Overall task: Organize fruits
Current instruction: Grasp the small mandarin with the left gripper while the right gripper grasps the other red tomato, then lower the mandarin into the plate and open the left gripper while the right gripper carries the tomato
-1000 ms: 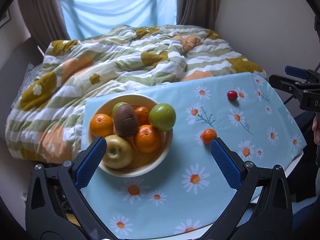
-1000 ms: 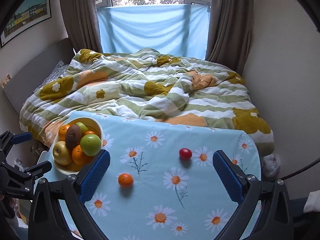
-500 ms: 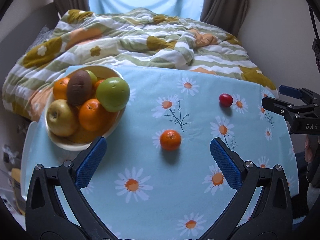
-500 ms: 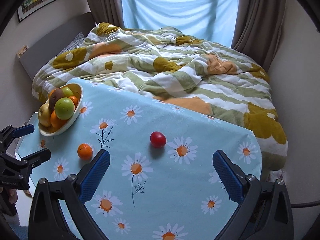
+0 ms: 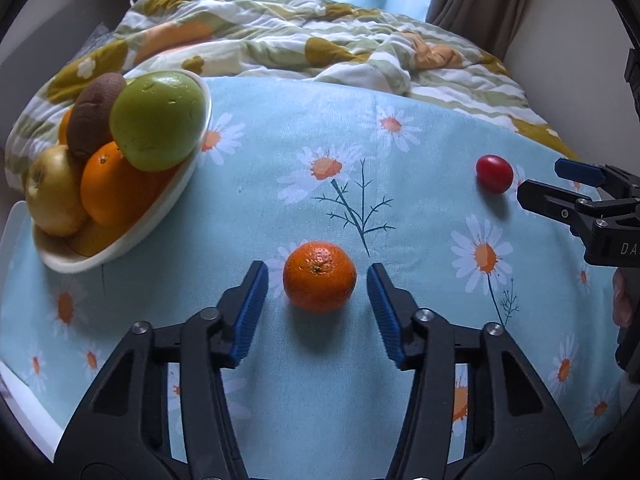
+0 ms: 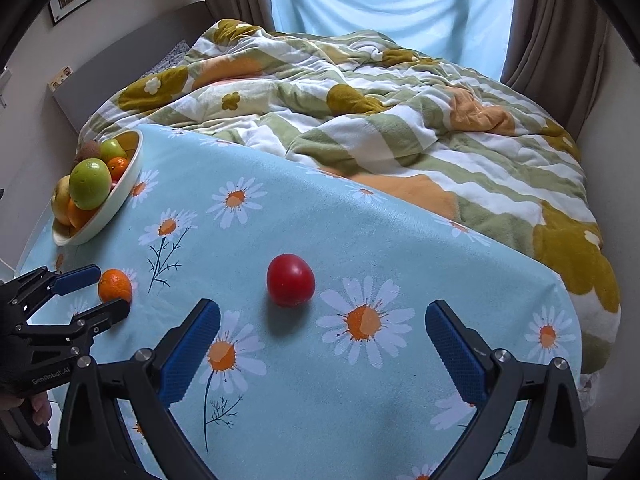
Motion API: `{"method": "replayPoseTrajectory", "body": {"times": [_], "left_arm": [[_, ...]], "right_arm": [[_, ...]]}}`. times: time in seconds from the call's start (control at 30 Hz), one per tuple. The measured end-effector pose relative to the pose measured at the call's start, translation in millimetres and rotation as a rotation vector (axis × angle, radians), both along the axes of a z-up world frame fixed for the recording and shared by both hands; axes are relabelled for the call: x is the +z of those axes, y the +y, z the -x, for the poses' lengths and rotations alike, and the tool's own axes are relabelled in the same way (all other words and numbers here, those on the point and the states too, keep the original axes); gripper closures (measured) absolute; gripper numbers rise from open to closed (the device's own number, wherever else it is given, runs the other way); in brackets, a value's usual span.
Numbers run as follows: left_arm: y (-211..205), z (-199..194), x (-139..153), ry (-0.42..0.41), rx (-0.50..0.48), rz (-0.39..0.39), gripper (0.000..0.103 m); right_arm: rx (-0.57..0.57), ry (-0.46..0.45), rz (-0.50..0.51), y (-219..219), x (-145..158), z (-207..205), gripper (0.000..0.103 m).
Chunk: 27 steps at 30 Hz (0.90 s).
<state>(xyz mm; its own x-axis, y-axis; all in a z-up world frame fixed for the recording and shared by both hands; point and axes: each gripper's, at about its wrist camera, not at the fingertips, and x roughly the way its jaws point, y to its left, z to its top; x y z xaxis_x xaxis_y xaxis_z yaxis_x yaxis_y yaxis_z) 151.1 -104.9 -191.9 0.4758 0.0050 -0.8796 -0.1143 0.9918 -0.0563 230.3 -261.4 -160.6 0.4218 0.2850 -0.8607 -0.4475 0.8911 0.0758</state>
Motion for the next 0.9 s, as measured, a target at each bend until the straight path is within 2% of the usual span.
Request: {"method": "replayPoseTrajectory", "body": {"times": [0.03, 0.1, 0.33, 0.4, 0.5, 0.57, 0.73, 0.83, 0.9], "left_arm": [[0.0, 0.0, -2.1, 0.001, 0.002, 0.000, 0.049], [1.2, 1.2, -4.3, -0.006, 0.005, 0.010, 0.060], [-1.8, 1.4, -4.7, -0.023, -0.011, -0.008, 0.060], [-1.5, 2.2, -4.1, -0.019, -0.006, -0.005, 0.060], [1.4, 3.5, -3.5, -0.014, -0.004, -0.007, 0.060], [3.7, 5.7, -3.3, -0.013, -0.002, -0.017, 0.060], [16.9, 9.7, -3.8, -0.008, 0.026, -0.020, 0.060], [22.8, 11.4, -4.5, -0.007, 0.037, 0.005, 0.060], [25.2, 12.3, -4.7, -0.008, 0.042, 0.017, 0.060]], "right_arm": [[0.006, 0.000, 0.002, 0.4, -2.2, -0.7, 0.001], [0.014, -0.001, 0.008, 1.9, -5.7, -1.6, 0.001], [0.047, -0.002, 0.028, 8.3, -14.4, -2.3, 0.009], [0.059, 0.002, 0.040, 11.4, -17.5, -2.3, 0.019], [0.077, 0.010, 0.048, 16.7, -21.7, -2.7, 0.028], [0.081, 0.012, 0.051, 19.7, -24.8, -3.8, 0.029], [0.082, -0.010, 0.064, 26.3, -25.8, -8.8, 0.040], [0.093, -0.024, 0.071, 29.7, -24.7, -11.8, 0.051], [0.105, -0.025, 0.070, 31.6, -23.0, -12.8, 0.073]]}}
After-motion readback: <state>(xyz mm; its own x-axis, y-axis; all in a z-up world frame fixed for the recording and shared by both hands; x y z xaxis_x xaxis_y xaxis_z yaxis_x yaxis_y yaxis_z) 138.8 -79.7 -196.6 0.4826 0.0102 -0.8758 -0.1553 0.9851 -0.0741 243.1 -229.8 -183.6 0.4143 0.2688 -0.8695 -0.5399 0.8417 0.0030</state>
